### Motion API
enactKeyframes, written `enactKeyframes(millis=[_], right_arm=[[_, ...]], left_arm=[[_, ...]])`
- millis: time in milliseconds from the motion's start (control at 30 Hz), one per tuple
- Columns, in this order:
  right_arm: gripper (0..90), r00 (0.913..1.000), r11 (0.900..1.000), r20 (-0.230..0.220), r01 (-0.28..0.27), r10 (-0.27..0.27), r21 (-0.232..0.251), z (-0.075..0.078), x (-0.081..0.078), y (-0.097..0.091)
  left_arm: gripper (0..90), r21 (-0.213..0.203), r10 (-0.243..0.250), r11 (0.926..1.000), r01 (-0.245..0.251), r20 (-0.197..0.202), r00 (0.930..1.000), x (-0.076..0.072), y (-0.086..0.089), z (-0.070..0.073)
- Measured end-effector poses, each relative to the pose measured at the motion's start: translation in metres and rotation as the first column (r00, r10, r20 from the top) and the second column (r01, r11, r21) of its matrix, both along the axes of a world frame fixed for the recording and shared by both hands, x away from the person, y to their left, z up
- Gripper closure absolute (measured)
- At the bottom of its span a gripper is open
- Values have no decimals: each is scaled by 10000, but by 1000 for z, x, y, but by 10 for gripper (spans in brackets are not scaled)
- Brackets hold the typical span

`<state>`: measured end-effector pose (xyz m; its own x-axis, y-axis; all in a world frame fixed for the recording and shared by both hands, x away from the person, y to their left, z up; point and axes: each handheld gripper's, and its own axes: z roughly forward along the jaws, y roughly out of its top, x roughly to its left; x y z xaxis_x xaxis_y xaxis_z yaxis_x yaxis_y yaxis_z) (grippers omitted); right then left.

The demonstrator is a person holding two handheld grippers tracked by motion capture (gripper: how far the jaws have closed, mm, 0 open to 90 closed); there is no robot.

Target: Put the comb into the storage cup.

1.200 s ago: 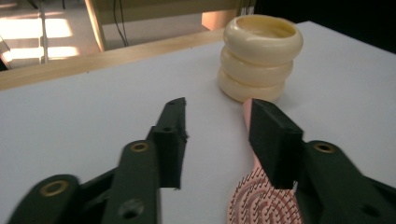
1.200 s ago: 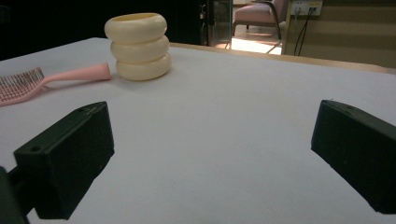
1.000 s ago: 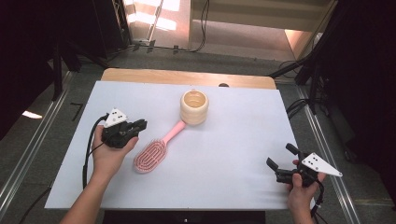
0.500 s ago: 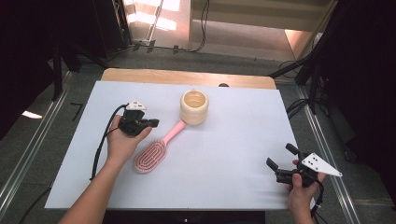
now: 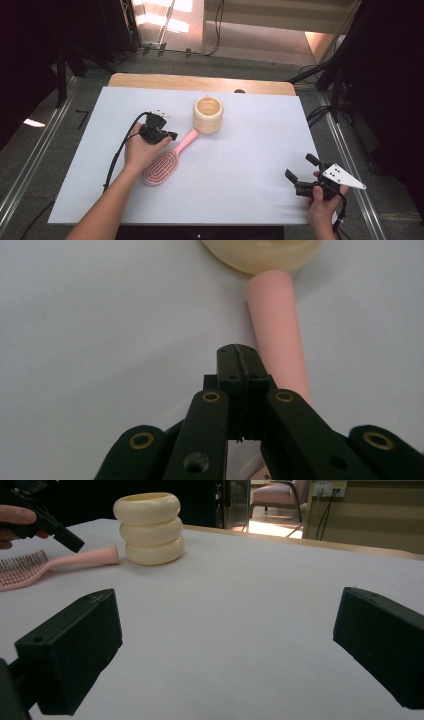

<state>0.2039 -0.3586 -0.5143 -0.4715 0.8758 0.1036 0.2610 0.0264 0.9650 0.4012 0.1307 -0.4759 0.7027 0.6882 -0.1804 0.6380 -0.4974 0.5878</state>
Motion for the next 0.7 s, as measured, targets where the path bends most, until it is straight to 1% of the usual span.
enactKeyframes(millis=[100, 133, 233, 300, 333, 433, 700], right_arm=[[0, 10000, 10000, 3, -6, 6, 10, 0, 0, 0], [0, 10000, 10000, 0, -5, 5, -17, 0, 0, 0], [0, 10000, 10000, 1, -6, 6, -31, 0, 0, 0], [0, 10000, 10000, 10, 1, -1, -27, 0, 0, 0], [0, 10000, 10000, 12, -1, 1, -20, 0, 0, 0], [0, 10000, 10000, 13, 0, 0, -31, 0, 0, 0], [0, 10000, 10000, -8, 5, -5, -49, 0, 0, 0]], left_arm=[[900, -6, -98, 10000, 98, -89, 9999, 0, -5, -2], [900, 69, -166, 9998, 167, -125, 9998, 0, -5, -2], [900, 119, -275, 9995, 278, -235, 9993, 0, -9, -5], [900, 201, -287, 9994, 291, -187, 9994, -1, -12, -6], [900, 131, -304, 9994, 307, -203, 9993, -1, -13, -6], [900, 179, -390, 9991, 394, -208, 9990, -2, -15, -6], [900, 313, -884, 9955, 892, -277, 9957, -6, -24, -7]])
